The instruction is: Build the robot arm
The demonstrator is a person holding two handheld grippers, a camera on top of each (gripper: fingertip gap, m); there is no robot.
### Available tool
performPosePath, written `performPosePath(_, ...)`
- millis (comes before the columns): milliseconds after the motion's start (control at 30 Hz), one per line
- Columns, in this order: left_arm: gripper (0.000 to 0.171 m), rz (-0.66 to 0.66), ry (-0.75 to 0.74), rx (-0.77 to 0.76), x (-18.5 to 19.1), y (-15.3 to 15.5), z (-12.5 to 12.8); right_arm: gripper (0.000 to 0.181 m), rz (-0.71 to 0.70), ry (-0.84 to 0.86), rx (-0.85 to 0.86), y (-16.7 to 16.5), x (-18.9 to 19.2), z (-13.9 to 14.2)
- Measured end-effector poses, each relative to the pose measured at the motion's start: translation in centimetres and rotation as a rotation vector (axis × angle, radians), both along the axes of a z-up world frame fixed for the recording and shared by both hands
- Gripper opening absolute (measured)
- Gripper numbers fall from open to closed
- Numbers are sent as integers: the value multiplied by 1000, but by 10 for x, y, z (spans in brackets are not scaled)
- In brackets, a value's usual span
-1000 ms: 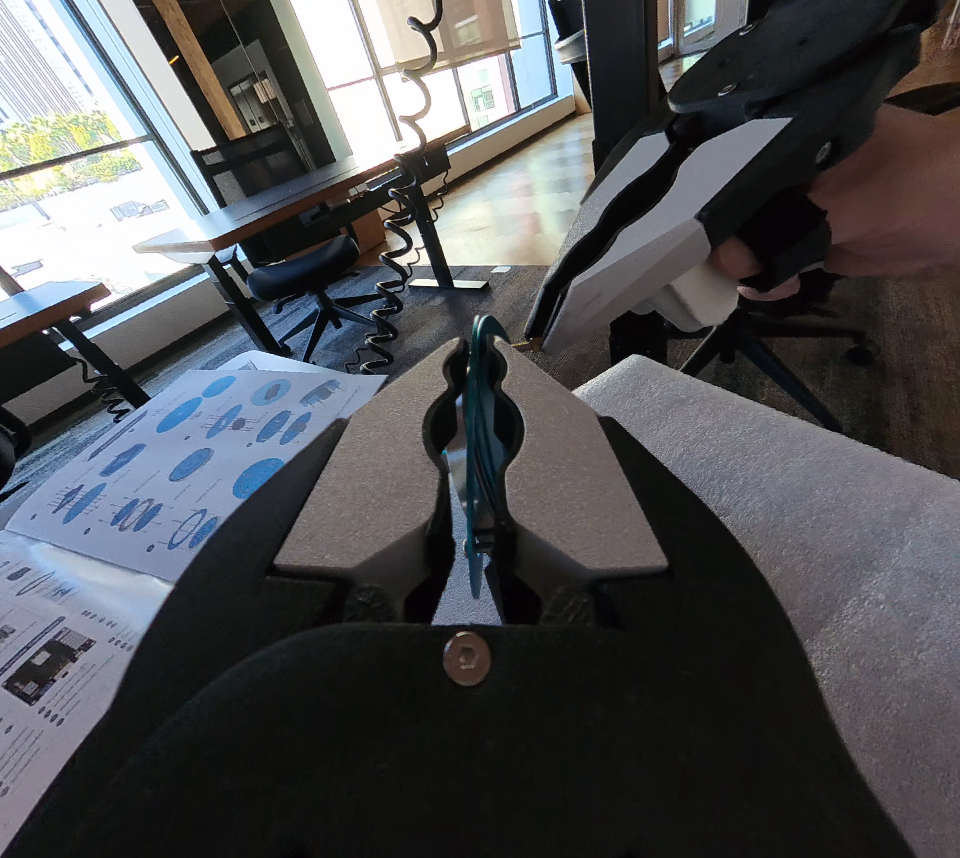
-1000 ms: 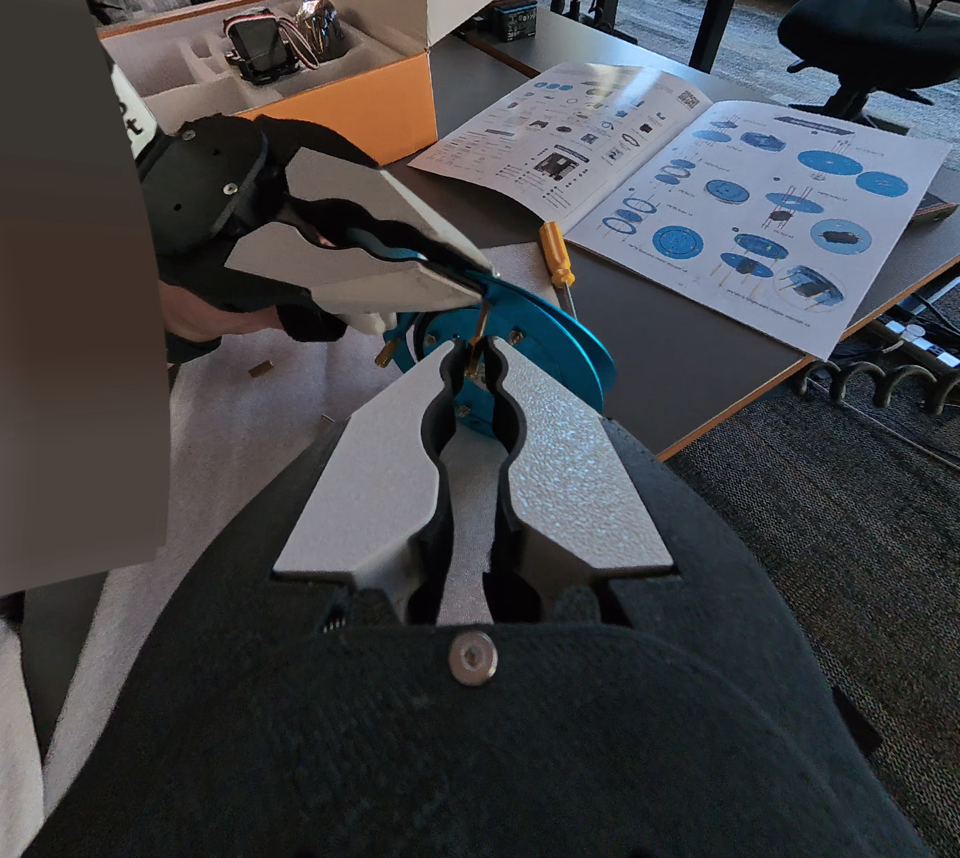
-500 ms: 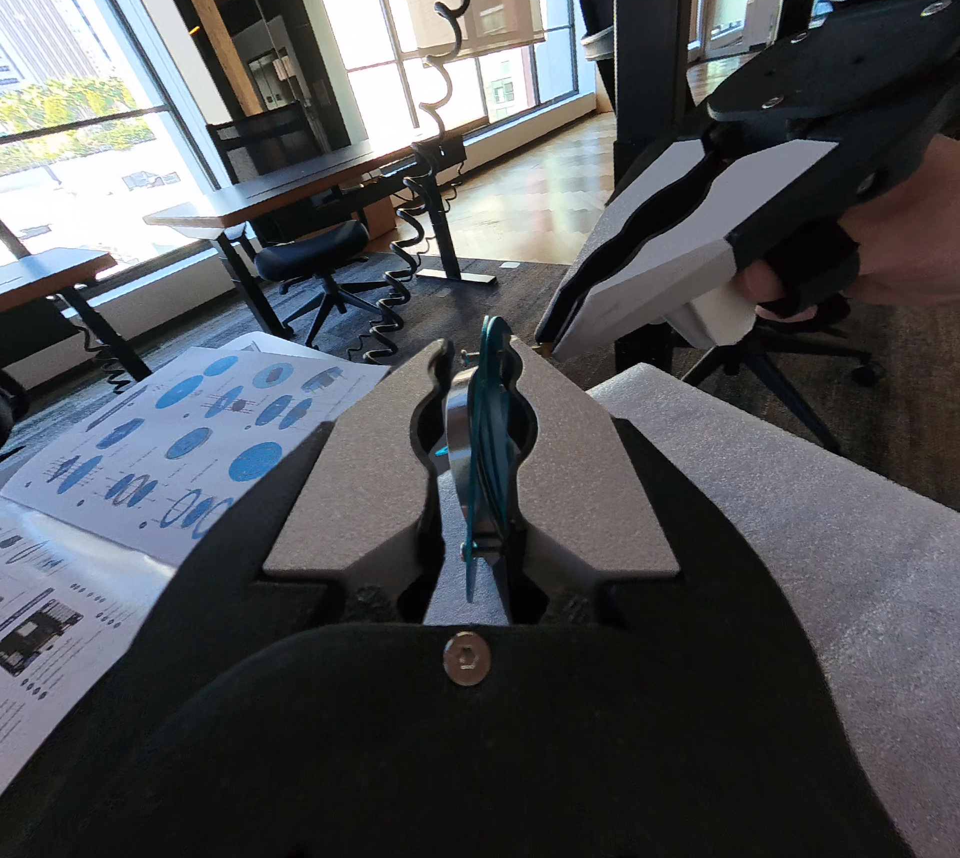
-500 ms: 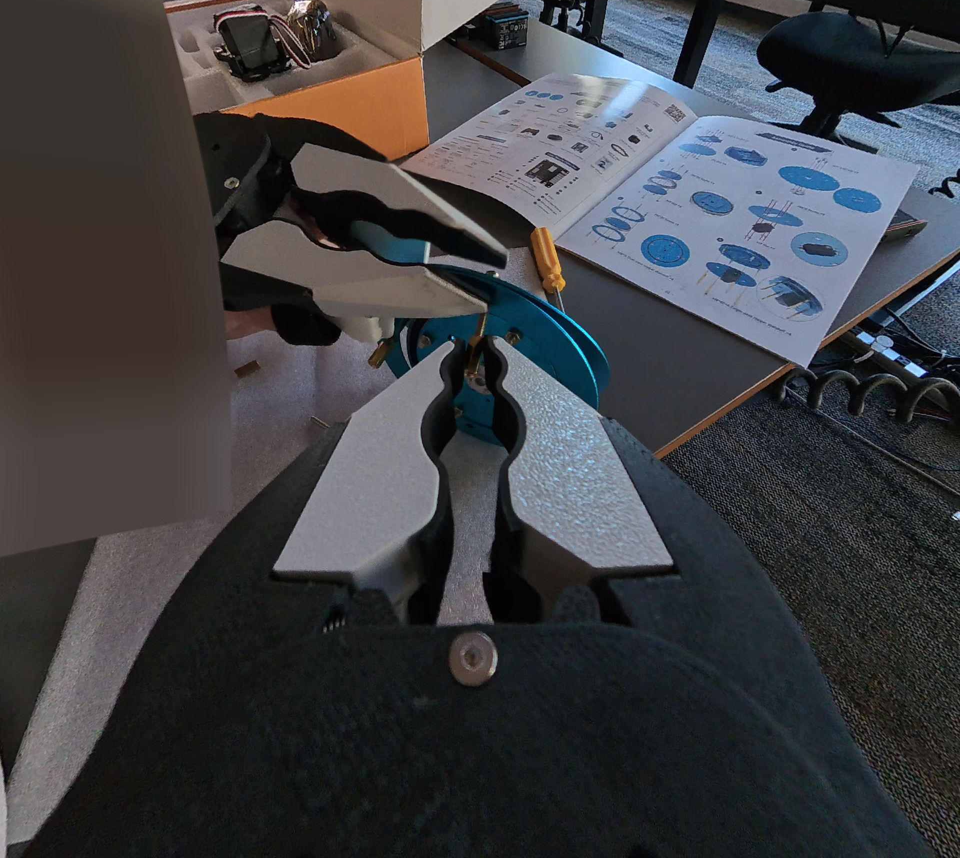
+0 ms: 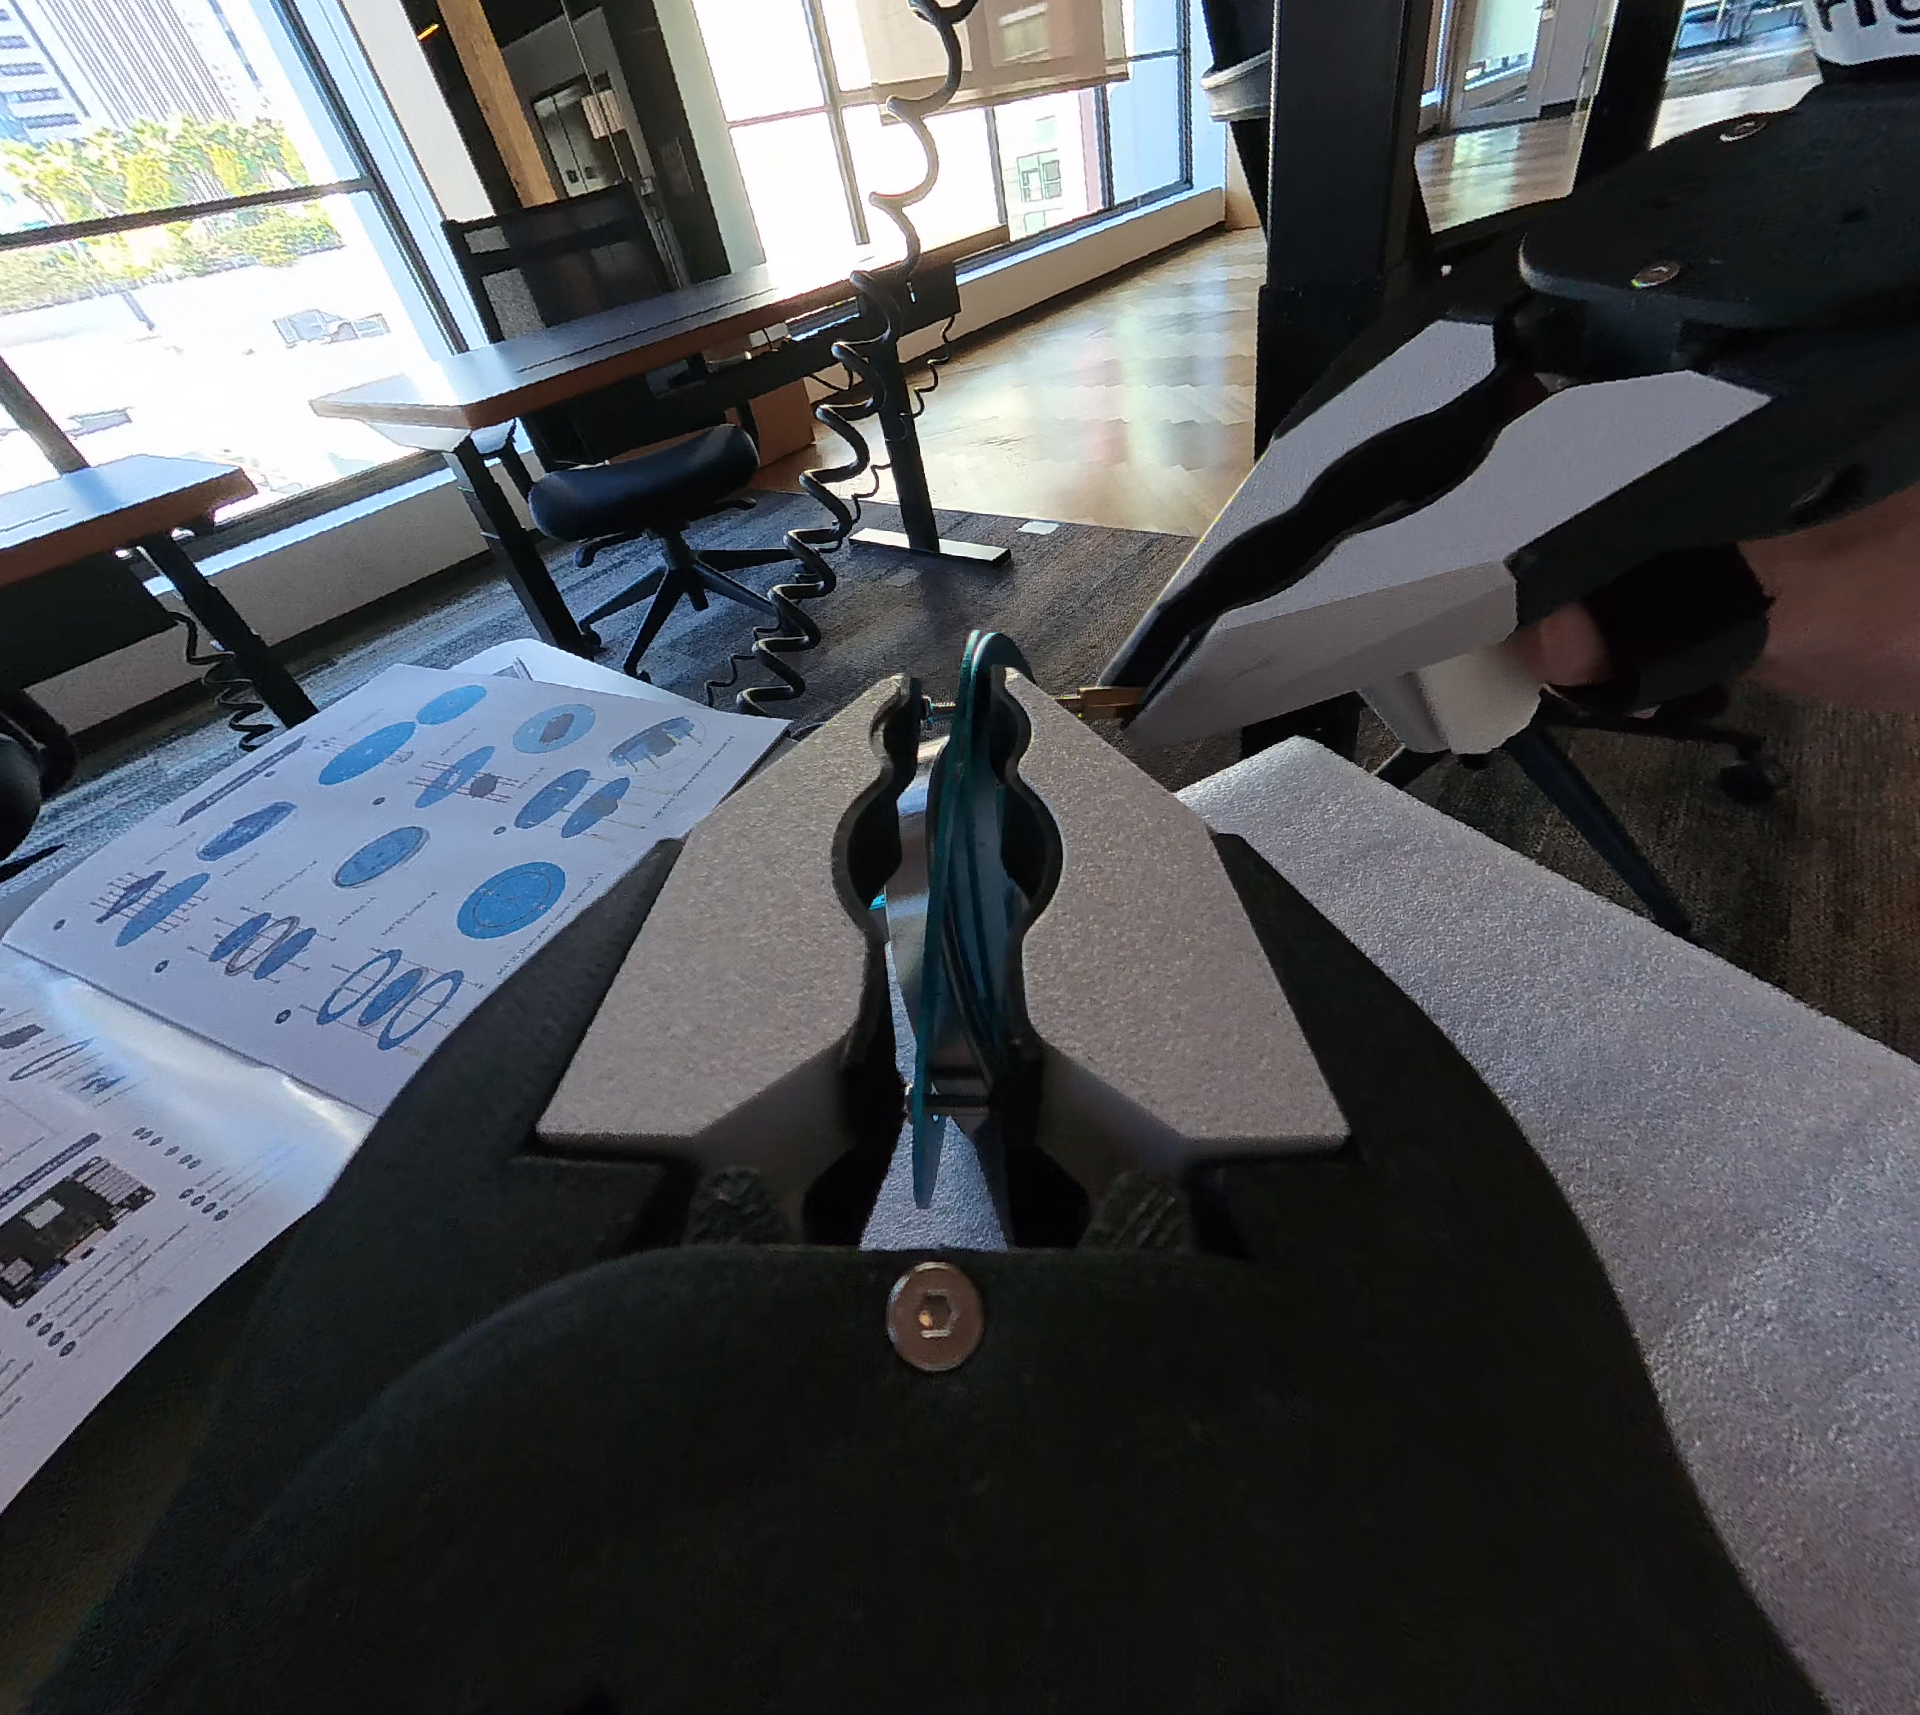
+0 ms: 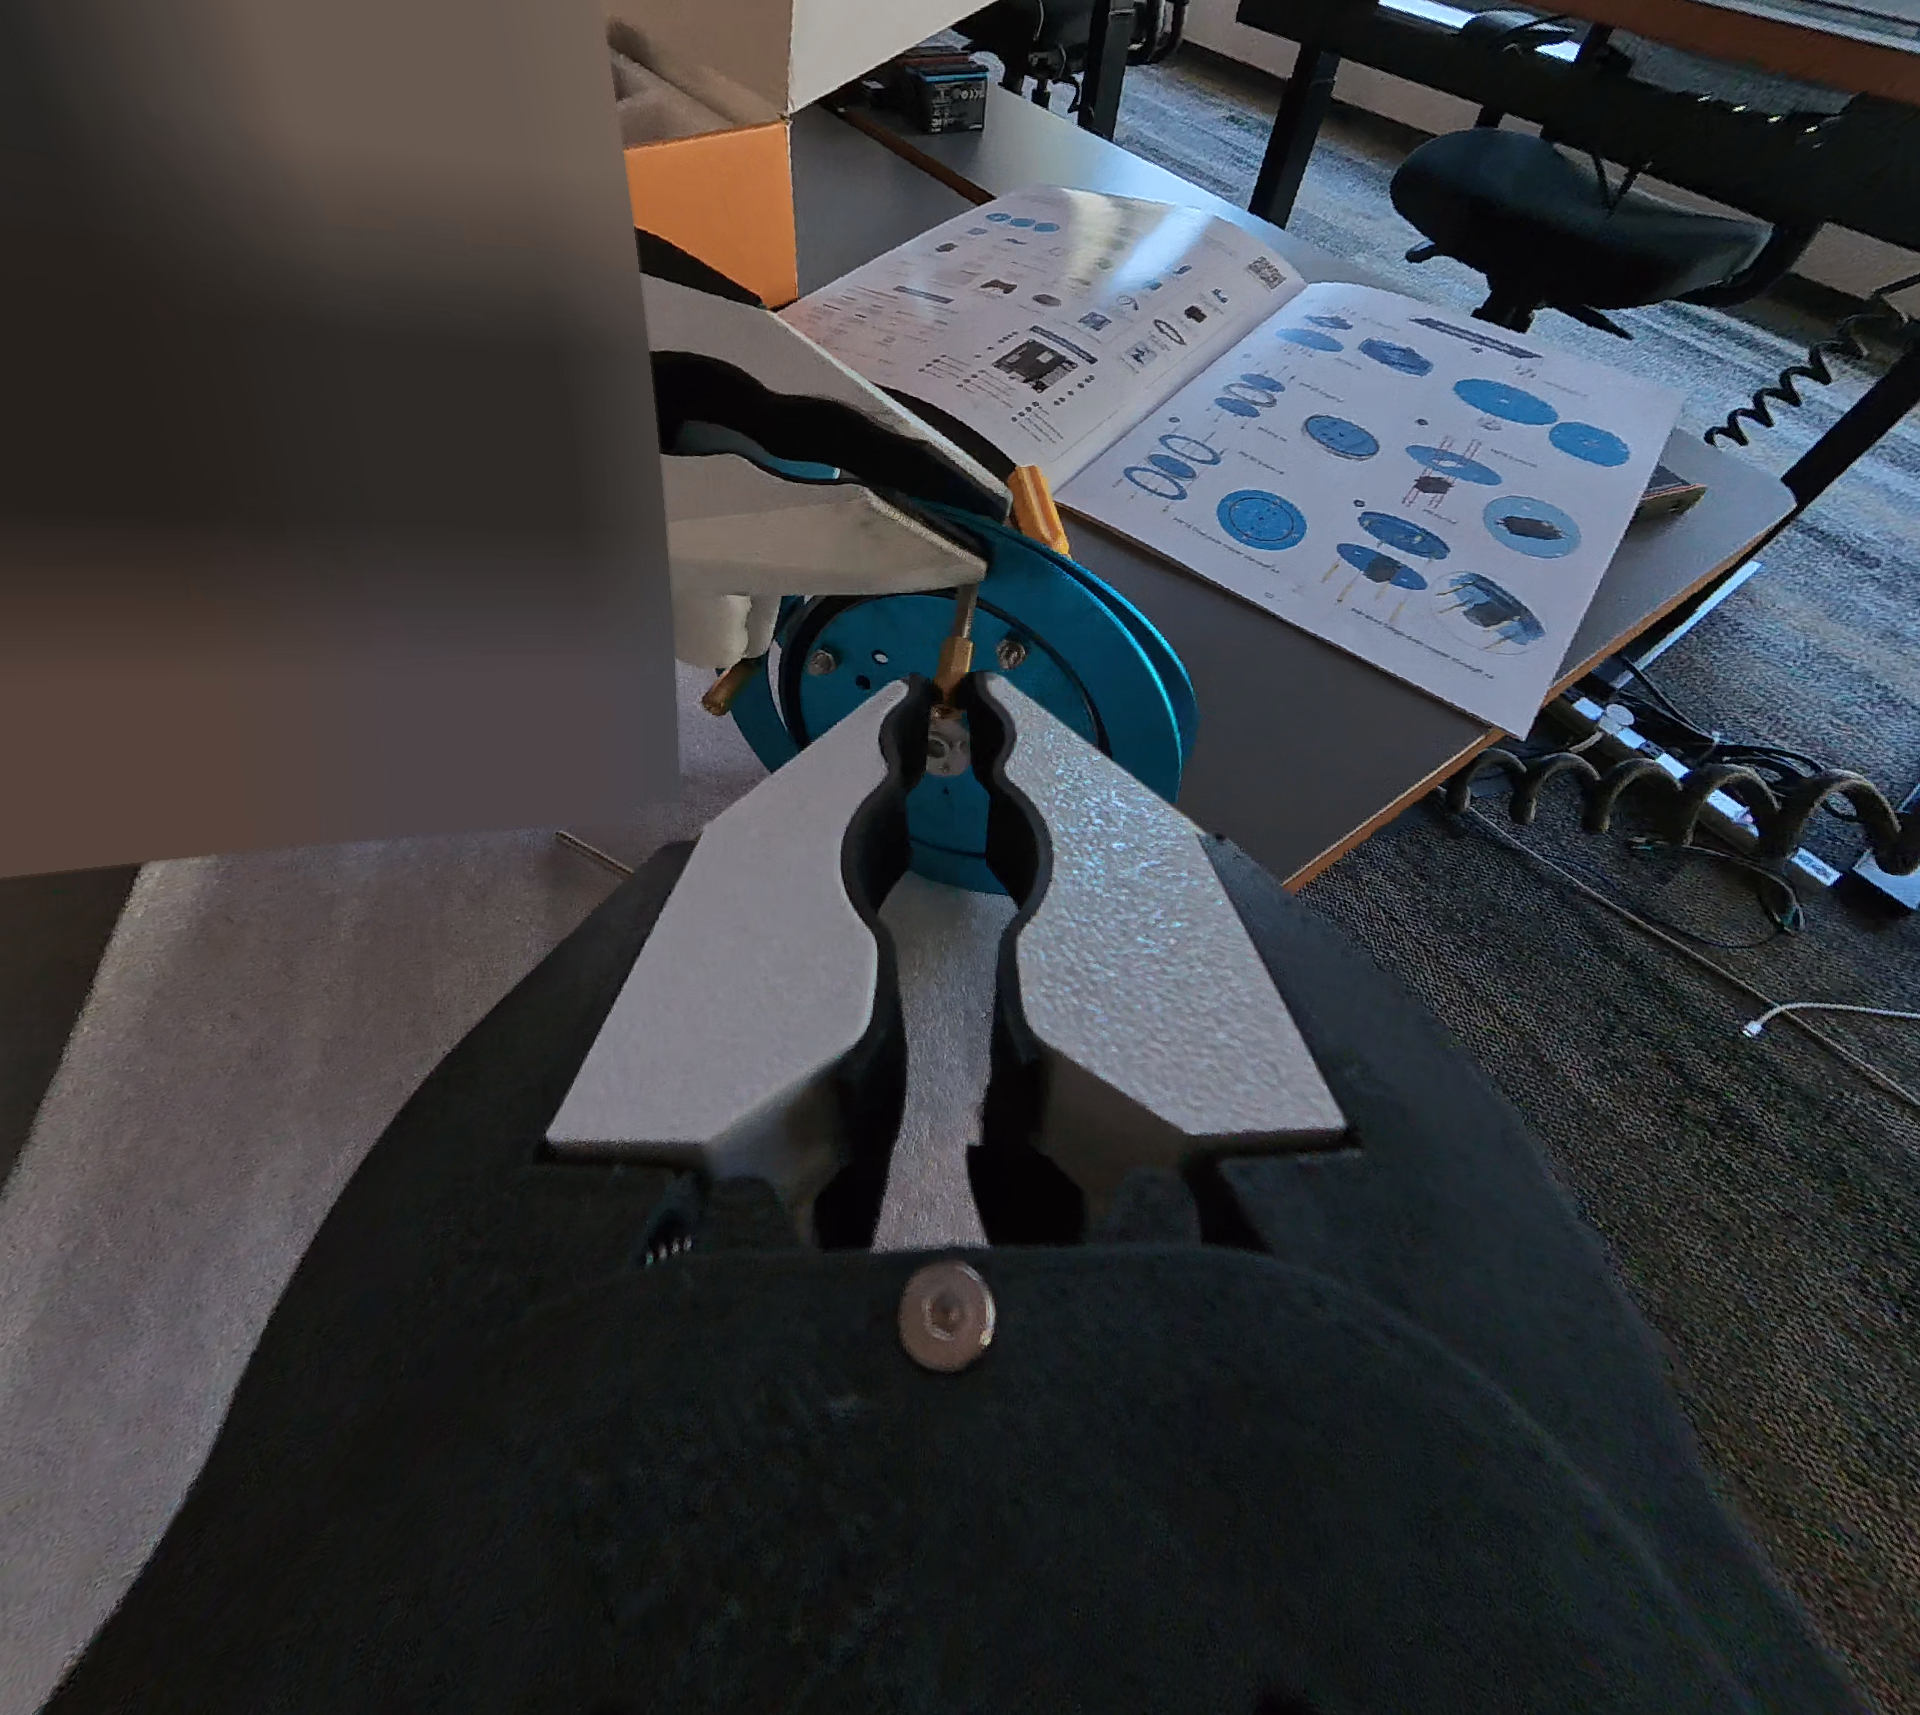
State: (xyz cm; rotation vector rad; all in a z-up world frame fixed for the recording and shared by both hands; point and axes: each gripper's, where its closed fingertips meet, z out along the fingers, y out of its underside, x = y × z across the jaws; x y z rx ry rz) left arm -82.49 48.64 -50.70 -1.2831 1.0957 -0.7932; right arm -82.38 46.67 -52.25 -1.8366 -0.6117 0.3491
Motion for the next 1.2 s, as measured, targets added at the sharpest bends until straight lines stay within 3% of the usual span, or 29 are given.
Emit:
performPosePath(100,11,10,-3,-1,0,0,0,5,-6,70,-35,0,0,0)
performPosePath(167,11,12,-12,-13,-1,0,0,5,1,232,-110,0,-1,0)
performPosePath(367,11,23,-13,-9,0,1,0,4,115,1086,-526,0,-1,4)
performPosePath(400,11,19,-13,-11,0,0,0,4,139,1152,-550,-1,0,5)
performPosePath(433,11,17,-11,-8,0,-1,0,4,149,1152,-533,-1,0,4)
performPosePath(500,11,20,-5,7,0,-1,0,12,145,996,-408,-2,1,5)
performPosePath(600,11,24,-4,3,-1,0,0,25,82,530,-146,-1,5,2)
performPosePath(700,11,31,-2,4,-1,0,0,18,7,100,21,3,7,-2)
performPosePath(767,11,42,1,4,-1,2,0,5,4,1,52,2,2,-2)
performPosePath(833,11,37,-4,-9,-2,3,0,5,-11,21,41,1,1,-2)
performPosePath(933,11,35,-11,-17,-2,2,0,4,-5,260,-72,0,0,0)
performPosePath(1133,11,35,-10,-5,-1,1,0,3,105,1084,-469,-3,-2,2)
performPosePath(1200,11,35,-8,0,-1,1,0,4,154,1267,-557,-4,-2,3)
